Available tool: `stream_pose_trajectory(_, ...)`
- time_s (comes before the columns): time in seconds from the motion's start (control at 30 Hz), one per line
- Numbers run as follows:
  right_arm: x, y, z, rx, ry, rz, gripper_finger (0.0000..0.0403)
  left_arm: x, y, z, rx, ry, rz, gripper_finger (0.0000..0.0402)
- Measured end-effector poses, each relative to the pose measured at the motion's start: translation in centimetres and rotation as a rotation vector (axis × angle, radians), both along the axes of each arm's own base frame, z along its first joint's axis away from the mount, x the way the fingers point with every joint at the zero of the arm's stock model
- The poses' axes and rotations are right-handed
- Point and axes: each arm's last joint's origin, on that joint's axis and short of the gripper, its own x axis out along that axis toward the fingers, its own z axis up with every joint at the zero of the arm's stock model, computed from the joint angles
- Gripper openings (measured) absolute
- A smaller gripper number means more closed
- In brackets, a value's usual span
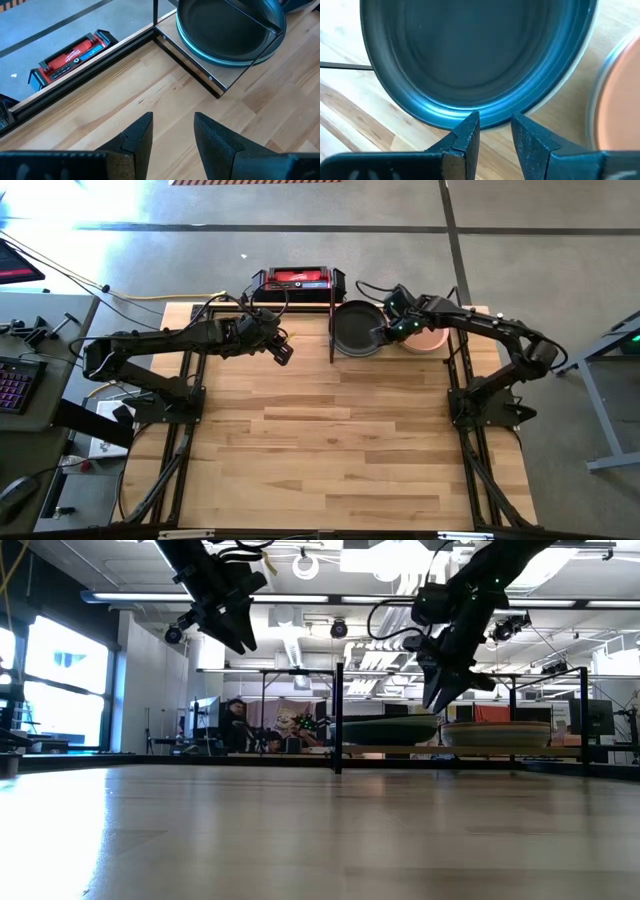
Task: Place and stack plates onto a shelf
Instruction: Stack the black plate on top of the light blue plate on the shelf, then return to Home Position
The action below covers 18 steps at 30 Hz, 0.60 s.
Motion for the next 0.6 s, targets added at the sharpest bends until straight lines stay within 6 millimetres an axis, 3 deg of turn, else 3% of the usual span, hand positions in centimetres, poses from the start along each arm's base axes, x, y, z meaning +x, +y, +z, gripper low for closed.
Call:
stream_pose_trajectory(0.17,-0.1,0.1,0.4,-0.006,-0.009,0.0,0.0107,0.0,0.0,0.0,0.0,0.001,0.0,0.0133)
stream_pose_trajectory(0.4,0.6,-0.5,3.3,-0.075,-0.076,0.03,0.0107,0.0,0.0,0.0,0.0,0.002,0.0,0.0133)
stream_pose_trajectory(0.6,1.2,-0.6,5.5,-0.12,-0.158,0.176,0.0107,-0.5,-0.1,0.5,0.025,0.014,-0.038,0.0133)
